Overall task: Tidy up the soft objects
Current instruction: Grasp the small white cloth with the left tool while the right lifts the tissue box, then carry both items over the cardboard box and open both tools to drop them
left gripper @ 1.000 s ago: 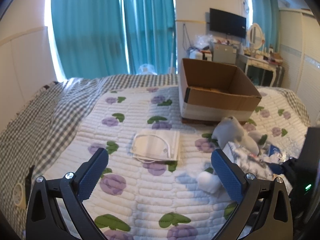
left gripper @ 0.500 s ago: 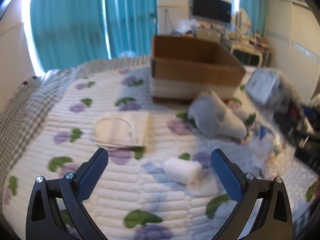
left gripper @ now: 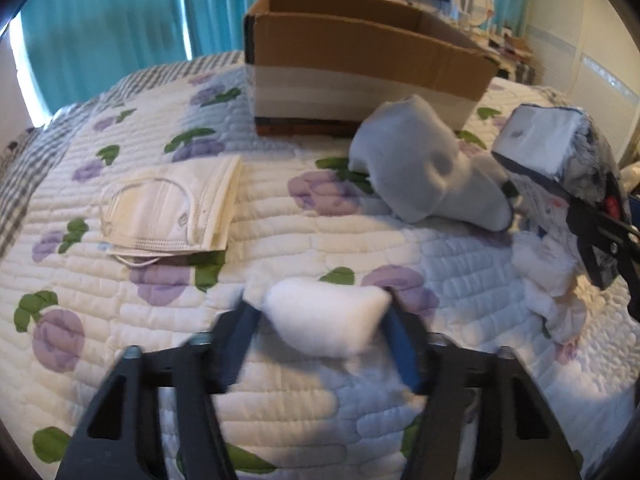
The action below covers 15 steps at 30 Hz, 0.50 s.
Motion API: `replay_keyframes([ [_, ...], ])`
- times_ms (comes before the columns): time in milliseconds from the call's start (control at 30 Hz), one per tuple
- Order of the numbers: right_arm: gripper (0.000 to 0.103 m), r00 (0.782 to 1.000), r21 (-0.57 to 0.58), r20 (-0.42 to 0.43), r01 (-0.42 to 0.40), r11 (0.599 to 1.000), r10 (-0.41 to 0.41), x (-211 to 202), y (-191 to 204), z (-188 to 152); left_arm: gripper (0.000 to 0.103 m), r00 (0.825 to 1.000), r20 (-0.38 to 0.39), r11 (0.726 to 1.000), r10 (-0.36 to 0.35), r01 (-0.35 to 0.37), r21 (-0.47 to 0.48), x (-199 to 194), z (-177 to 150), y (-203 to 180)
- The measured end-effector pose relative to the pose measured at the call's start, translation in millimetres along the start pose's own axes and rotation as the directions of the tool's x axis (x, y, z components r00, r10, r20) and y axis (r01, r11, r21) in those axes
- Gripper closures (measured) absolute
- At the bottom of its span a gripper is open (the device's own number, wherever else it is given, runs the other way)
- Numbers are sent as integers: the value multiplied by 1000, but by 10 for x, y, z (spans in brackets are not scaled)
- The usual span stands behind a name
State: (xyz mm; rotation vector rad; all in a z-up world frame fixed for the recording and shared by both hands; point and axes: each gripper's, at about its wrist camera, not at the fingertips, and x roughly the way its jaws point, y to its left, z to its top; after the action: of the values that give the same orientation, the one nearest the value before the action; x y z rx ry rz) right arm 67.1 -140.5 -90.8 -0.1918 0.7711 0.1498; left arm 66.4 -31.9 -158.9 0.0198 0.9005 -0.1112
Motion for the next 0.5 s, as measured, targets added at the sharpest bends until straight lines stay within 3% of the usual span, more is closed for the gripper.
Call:
replay_keyframes([
  [200, 49, 999, 51, 18, -35, 998, 34, -153, -27, 6, 61, 1000, -20, 1000, -2, 2, 19, -252, -16, -95],
  [500, 49, 991, -1, 132, -20, 1000, 20, -764, 76, 231, 61, 990, 131, 998, -53, 50, 29, -1071, 255, -163],
])
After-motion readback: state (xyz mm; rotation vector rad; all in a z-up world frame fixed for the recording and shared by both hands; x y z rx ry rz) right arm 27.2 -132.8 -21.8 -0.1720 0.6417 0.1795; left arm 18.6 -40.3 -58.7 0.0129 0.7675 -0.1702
